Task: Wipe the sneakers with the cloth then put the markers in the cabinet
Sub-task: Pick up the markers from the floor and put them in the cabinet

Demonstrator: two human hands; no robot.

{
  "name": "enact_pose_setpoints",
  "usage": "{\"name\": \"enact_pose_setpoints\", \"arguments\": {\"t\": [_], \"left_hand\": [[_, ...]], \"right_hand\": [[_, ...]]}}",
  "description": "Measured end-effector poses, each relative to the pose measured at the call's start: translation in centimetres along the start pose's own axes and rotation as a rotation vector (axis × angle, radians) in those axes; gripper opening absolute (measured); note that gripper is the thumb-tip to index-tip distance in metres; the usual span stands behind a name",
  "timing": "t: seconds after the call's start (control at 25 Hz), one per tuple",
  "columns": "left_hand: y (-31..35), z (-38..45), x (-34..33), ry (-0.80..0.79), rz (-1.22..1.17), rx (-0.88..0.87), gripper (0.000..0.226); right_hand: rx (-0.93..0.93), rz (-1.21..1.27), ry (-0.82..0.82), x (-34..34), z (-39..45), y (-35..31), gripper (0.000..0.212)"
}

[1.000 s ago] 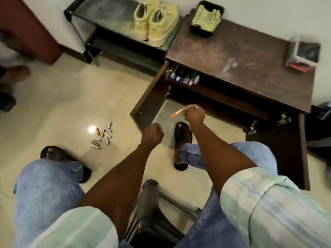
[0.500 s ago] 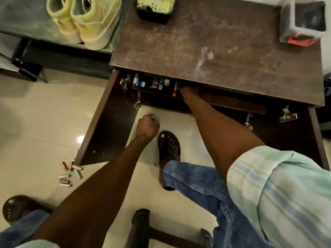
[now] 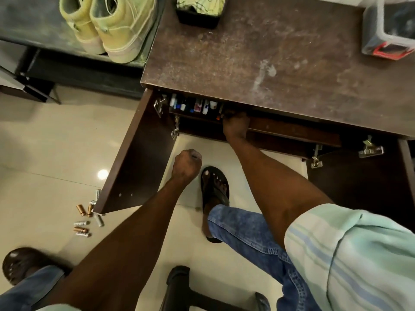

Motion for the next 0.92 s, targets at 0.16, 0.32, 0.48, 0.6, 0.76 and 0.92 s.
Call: {"name": "enact_pose_setpoints", "arguments": {"t": [0.16,0.32,0.48,0.6,0.76,0.92], "left_hand": [[0.2,-0.5,0.2,-0.011,0.014,0.015,0.026],[0.2,-0.5,0.7,-0.015,0.024,0.018,0.025],[0.5,-1.0,1.8,0.015,0.023,0.034,0.024],[1.0,-3.5,3.4,0.04,0.041,0.04,0.025],[-0.1,-9.5,6.5,0.105,0.065,0.07,0.024],[-5.3,-17.9,10.4,0.183,0.058,0.129,0.02]], "right_hand": [[0.032,0.015,0.003,-0.8,-0.2,-0.5,0.029],[0.011,0.069,0.0,-0.6,-0.7,-0.7,0.035],[-0.004,0.011,0.075,0.5,-4.7,-1.0,0.024],[-0.032,0.025,0.004,-1.5,-9.4,-0.2,0.015],[0.016,-0.079,-0.149,-2.7,-18.4,-1.6,0.012],[0.127,-0.204,-0.243,-3.7,-27.7,-4.4,0.011]]}}
Point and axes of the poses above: each hand's wrist, its own z-axis towards the middle knuckle, its own x-axis out of the back of the hand, y = z × x, the point moved 9 cm from there along z, towards the middle knuckle
